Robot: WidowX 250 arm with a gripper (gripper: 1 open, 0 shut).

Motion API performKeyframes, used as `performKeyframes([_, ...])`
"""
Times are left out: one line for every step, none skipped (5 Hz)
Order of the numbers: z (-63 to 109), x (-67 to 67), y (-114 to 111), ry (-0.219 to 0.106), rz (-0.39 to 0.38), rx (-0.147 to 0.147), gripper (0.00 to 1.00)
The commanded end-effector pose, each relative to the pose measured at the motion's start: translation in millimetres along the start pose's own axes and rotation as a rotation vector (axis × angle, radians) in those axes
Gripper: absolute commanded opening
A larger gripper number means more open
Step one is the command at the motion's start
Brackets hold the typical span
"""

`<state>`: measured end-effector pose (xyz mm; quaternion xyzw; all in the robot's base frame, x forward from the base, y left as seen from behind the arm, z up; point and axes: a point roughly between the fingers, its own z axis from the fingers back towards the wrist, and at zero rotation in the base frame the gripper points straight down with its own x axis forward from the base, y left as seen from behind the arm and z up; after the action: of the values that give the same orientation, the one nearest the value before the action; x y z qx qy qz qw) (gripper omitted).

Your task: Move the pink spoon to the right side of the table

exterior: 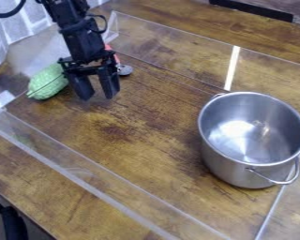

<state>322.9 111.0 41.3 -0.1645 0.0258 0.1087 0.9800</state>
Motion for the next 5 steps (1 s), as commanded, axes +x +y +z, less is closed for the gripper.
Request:
performKeyframes([32.3,-3.0,7.1,-0.068,0.043,-0.016,1.0])
performKeyframes([30.8,-8.1,12.5,-0.054,0.094,-0.035,1.0])
performKeyframes([22.6,-5.5,0.5,-0.036,0.082,-0.04,1.0])
performKeyframes([14.6,-2.7,-12.8,-0.02,0.064,-0.038,1.0])
performKeyframes([15.0,-2.1,-27.0,-0.007,0.055,-0.039,1.0])
